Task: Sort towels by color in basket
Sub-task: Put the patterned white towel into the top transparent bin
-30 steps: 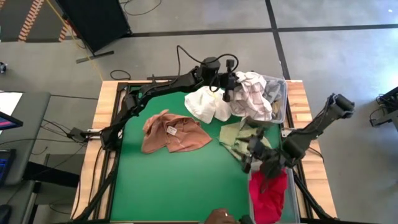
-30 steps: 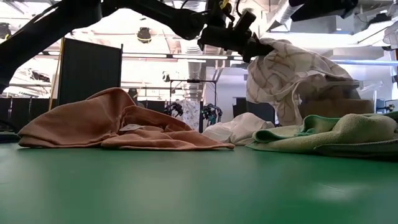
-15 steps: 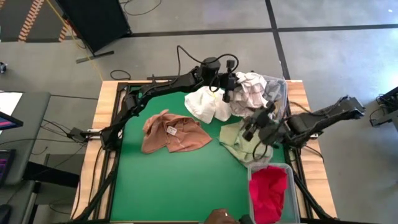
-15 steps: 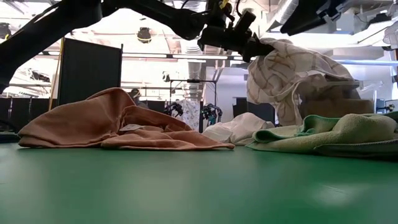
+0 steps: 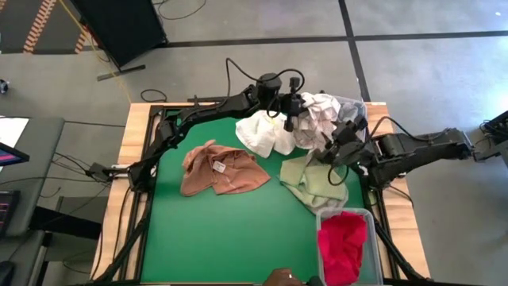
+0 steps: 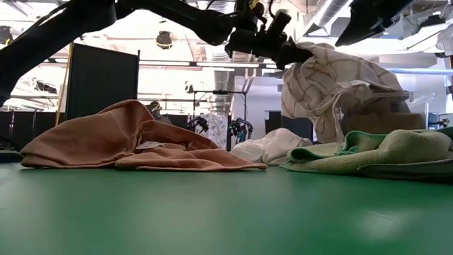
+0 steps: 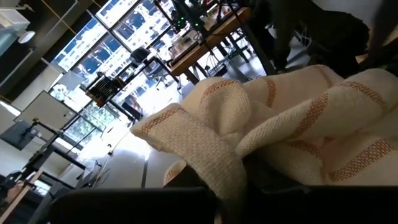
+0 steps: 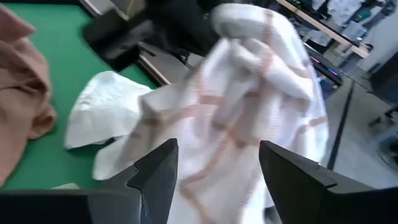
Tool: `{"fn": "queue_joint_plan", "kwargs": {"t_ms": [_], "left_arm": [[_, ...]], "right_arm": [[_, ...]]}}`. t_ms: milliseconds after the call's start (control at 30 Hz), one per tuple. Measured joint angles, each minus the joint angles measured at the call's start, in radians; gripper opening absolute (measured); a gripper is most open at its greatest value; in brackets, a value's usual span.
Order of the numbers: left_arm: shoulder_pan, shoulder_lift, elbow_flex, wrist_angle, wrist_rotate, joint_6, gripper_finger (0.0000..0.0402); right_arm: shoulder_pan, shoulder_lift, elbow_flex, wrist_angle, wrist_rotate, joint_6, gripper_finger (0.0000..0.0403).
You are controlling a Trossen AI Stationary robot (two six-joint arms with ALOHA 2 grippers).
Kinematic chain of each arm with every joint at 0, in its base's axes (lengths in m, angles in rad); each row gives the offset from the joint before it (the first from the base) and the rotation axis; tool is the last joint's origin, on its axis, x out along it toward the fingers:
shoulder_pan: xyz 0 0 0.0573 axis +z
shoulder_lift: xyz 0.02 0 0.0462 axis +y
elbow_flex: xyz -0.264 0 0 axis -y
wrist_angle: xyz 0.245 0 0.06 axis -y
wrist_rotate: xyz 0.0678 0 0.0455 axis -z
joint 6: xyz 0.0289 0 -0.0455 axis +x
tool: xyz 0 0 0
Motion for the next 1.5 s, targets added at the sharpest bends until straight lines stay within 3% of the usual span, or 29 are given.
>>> {"fn": "queue_joint_plan", "kwargs": {"t_ms": [300,600,1000,1267,1400,1500], "left_arm": [[-0.004,0.0,0.0,-0.001,0.022,-0.01,0.0016],[-0.014,0.0,0.0,-0.003,0.04,-0.007,0.0016],[-0.014,0.0,0.0,-0.027,0.116,-0.011,0.0016],[-0.02,0.0,0.0,-0.039,0.158,-0.017,0.0016],[-0.02,0.0,0.0,-0.059,0.158,-0.01,0.0016],[-0.02,0.0,0.0,-0.062,0.158,-0.01,0.0016]], "right_arm": [[-0.119,-0.038,0.0,0.0,-0.05,-0.061,0.0256],[-0.266,-0.049,0.0,0.117,-0.3,-0.22,0.0256],[-0.455,-0.007,0.0,0.177,-0.529,-0.331,0.0256],[-0.499,0.088,0.0,0.237,-0.594,-0.406,0.0255],[-0.502,0.109,0.0,0.265,-0.59,-0.422,0.0226],[-0.505,0.11,-0.001,0.266,-0.59,-0.427,0.0161]]}}
